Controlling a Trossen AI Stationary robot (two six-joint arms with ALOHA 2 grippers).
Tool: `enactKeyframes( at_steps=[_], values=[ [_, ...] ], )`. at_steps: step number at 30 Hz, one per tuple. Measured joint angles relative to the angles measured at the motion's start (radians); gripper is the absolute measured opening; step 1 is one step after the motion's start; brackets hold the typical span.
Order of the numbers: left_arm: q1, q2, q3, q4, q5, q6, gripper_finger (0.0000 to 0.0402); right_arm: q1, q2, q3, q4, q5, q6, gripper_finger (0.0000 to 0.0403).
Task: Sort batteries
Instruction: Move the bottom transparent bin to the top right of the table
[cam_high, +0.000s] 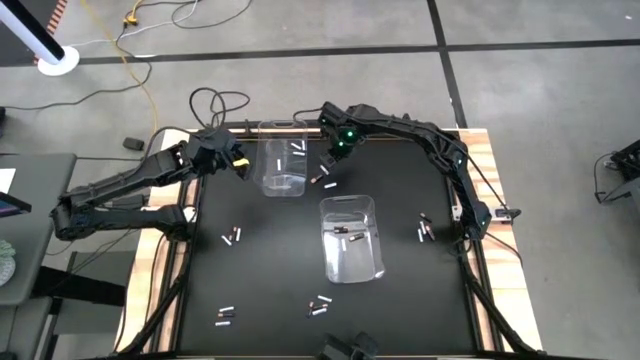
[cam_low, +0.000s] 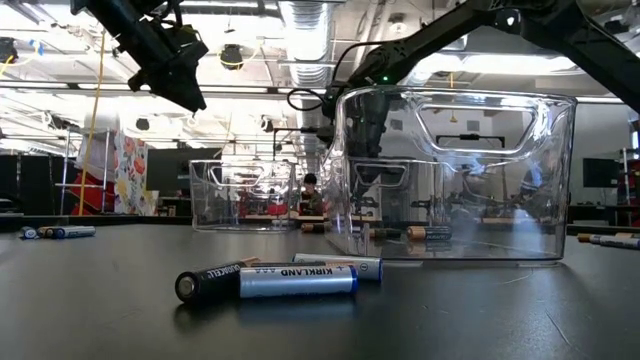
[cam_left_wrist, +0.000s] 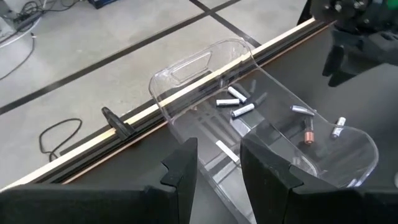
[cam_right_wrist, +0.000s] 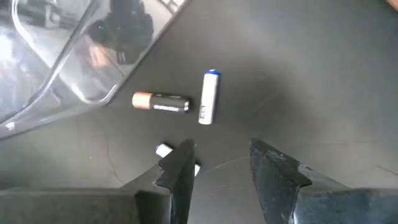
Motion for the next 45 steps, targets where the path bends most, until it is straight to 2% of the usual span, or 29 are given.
enactKeyframes(
  at_steps=[11,20,26,32,39,45],
  values=[
    [0.000,0.000,0.000,-0.001,0.020,0.012,0.0116,-0.012,-0.004,0.000,0.016,-0.165,0.070,0.0168],
    [0.000,0.000,0.000,-0.001,0.021,0.083,0.0116,-0.048,-0.004,0.000,-0.007,-0.436,0.123,0.0168],
    [0.000,0.000,0.000,0.001,0.021,0.093,0.0116,-0.082,-0.004,0.000,-0.003,-0.438,0.179,0.0168],
    [0.000,0.000,0.000,0.014,0.021,0.133,0.0116,-0.044,0.010,0.001,0.023,-0.415,0.235,0.0168],
    [0.000,0.000,0.000,0.025,0.021,0.140,0.0116,-0.014,0.087,0.001,0.014,-0.410,0.233,0.0168],
    [0.000,0.000,0.000,0.025,0.021,0.140,0.0116,-0.016,0.081,0.000,0.023,-0.410,0.232,0.0168]
  ],
)
